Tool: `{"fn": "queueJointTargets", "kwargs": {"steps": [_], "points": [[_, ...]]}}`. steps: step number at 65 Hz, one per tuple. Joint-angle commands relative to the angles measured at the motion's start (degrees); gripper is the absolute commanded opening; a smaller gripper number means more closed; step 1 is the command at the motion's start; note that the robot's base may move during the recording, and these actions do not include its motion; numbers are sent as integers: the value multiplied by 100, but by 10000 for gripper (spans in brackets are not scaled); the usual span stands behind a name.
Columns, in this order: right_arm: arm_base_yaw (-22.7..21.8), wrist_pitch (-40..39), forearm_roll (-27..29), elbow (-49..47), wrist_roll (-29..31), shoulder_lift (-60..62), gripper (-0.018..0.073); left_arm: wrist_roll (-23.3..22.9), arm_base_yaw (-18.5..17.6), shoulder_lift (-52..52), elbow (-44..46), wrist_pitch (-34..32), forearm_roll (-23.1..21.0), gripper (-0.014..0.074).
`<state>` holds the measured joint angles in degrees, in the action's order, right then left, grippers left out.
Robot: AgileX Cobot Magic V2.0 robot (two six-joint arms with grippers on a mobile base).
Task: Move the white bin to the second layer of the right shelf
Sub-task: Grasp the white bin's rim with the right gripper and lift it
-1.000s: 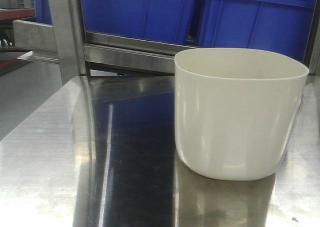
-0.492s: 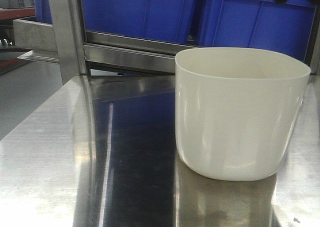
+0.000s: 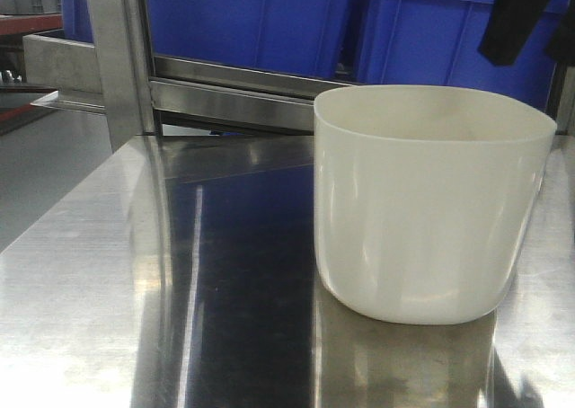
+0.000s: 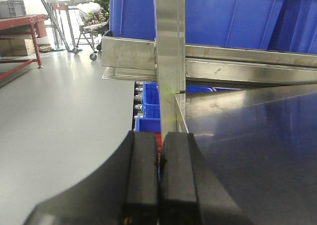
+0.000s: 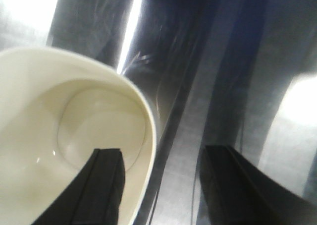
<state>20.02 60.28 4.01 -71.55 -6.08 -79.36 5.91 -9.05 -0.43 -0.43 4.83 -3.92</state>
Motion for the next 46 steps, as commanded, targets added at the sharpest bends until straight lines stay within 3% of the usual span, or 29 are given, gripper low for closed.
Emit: {"fn": "queueJointTargets", "kwargs": {"steps": [1, 46], "points": [[13, -84, 106, -192, -11, 55, 464, -20, -7, -80, -211, -483, -31, 85], [207, -84, 19, -174, -11, -685, 464, -20, -7, -80, -211, -483, -31, 85]]}}
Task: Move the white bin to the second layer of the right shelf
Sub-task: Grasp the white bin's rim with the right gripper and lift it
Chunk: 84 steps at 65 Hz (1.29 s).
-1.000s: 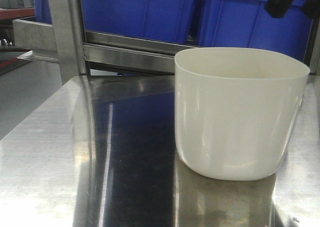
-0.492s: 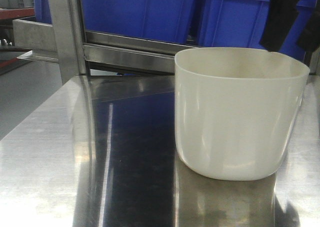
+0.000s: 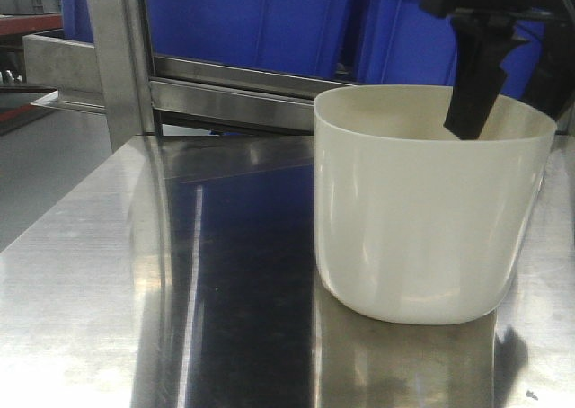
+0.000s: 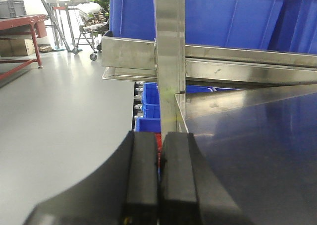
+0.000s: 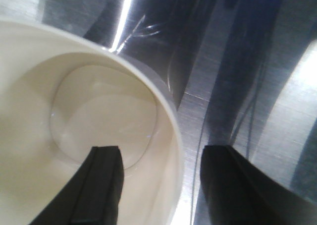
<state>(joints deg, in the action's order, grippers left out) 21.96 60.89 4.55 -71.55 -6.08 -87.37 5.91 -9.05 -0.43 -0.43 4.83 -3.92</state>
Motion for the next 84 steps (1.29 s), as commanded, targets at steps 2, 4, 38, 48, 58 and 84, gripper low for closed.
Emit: {"fn": "queueJointTargets", "kwargs": {"steps": [2, 4, 38, 48, 58, 84], "points": [[13, -151, -35, -174, -11, 68, 464, -20, -7, -80, -211, -483, -31, 85], [13, -158, -35, -161, -11, 19, 464, -20, -7, -80, -211, -483, -31, 85], [13, -159, -35, -128, -26, -544, 464, -20, -7, -80, -211, -483, -31, 85], [13, -126, -35, -128, -26, -627, 428, -20, -7, -80, -211, -483, -31, 85], [13, -183, -41, -128, -26, -555, 172, -20, -7, -80, -211, -483, -31, 85], [6, -1742, -526, -145, -21, 863, 57, -20, -7, -80, -211, -483, -31, 85]]}}
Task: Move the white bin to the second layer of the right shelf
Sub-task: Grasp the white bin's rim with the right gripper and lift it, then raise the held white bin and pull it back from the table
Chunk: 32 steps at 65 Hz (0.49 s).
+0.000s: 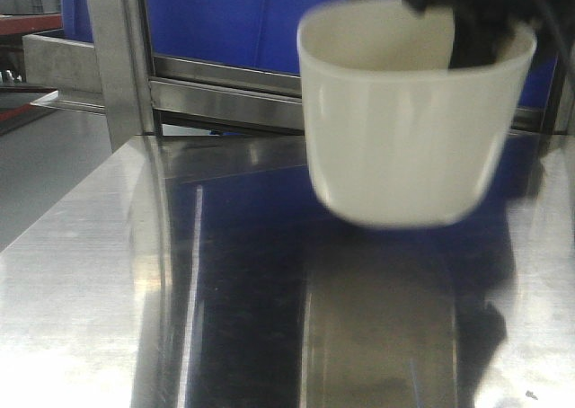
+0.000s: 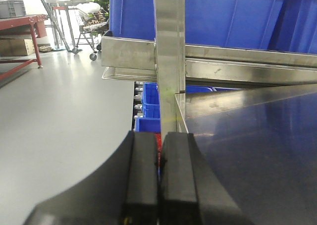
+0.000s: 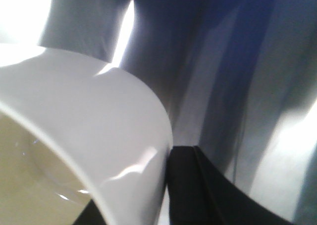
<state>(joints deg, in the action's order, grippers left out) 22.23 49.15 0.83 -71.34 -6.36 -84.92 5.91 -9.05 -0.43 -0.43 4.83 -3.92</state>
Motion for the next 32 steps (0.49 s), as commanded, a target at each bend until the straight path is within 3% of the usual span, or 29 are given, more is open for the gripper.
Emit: {"fn": "queueJointTargets", "kwargs": {"steps": [1, 19, 32], "points": [[-20, -605, -179, -165, 7, 682, 57, -20, -7, -80, -211, -483, -31, 85], [-20, -864, -378, -19, 7, 1747, 57, -20, -7, -80, -211, -483, -31, 85], [-294, -1653, -374, 1051, -23, 2814, 57, -20, -7, -80, -211, -483, -31, 85]]}}
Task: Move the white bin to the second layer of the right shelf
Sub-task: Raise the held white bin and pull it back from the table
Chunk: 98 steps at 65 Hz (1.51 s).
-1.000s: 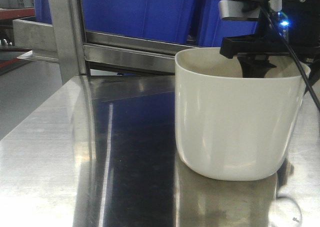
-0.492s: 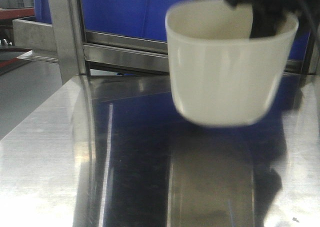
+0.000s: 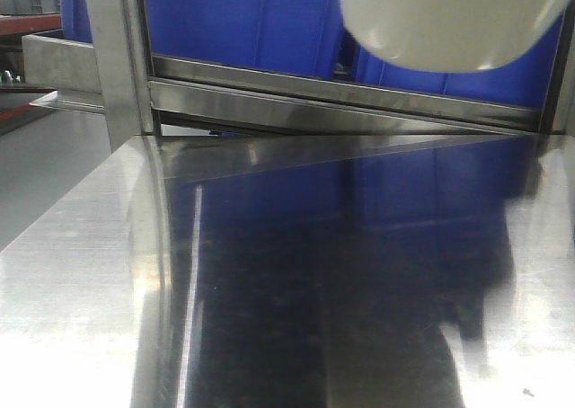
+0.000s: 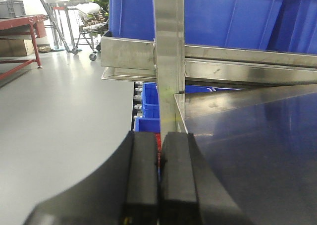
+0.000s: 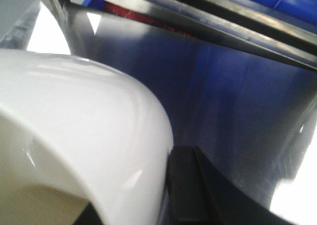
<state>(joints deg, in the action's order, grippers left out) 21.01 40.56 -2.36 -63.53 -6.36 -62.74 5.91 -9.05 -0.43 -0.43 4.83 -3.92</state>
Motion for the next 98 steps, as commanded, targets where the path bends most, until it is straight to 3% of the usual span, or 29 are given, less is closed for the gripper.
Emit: {"fn": "queueJointTargets", "kwargs": {"steps": [1, 15, 30, 98], "points": [[-214, -859, -48, 378, -24, 686, 57, -20, -7, -80, -211, -483, -31, 85], [-1014, -1357, 106, 1834, -24, 2082, 57, -20, -7, -80, -211, -483, -31, 85], [-1535, -1349, 288, 2610, -24, 3177, 57, -20, -7, -80, -211, -483, -31, 85], [-1562, -1333, 288, 2669, -24, 3421, 57, -20, -7, -80, -211, -483, -31, 85]]}}
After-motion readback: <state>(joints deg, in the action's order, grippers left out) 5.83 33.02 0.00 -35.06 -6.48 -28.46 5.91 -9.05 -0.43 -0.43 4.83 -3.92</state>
